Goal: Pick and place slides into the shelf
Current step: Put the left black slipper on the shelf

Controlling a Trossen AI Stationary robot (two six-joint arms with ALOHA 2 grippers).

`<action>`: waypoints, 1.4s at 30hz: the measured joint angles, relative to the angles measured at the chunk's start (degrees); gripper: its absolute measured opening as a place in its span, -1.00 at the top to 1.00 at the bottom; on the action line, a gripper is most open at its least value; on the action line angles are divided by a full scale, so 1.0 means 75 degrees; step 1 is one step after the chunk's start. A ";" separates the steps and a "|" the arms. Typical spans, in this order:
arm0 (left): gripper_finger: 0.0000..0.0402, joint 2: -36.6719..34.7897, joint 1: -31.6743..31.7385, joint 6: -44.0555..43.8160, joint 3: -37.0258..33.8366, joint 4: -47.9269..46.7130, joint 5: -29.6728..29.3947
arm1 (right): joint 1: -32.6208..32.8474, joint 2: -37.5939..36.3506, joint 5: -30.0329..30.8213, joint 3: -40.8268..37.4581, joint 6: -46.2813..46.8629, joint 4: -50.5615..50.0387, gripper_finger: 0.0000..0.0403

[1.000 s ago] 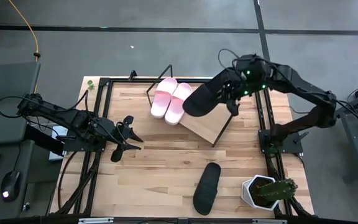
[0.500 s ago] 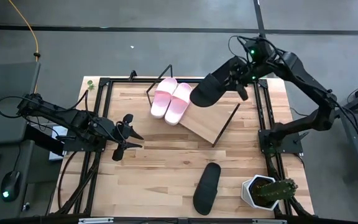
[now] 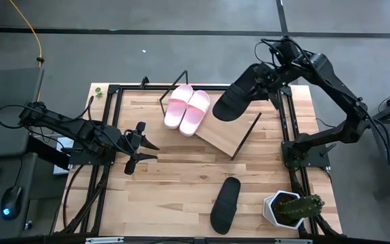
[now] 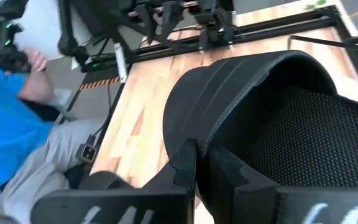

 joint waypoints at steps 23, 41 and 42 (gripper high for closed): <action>0.36 0.0003 0.0000 -0.0204 0.0000 0.0075 -0.0003 | -0.1292 0.0094 -0.1461 -0.2353 -0.1645 -0.0015 0.99; 0.36 0.0003 0.0000 -0.0213 0.0000 0.0081 -0.0329 | -0.0566 -0.0717 -0.0833 -0.4790 0.0526 0.3801 1.00; 0.36 0.0002 0.0000 -0.0212 0.0000 0.0080 -0.0329 | -0.0564 -0.0717 -0.0825 -0.4894 0.0566 0.3934 1.00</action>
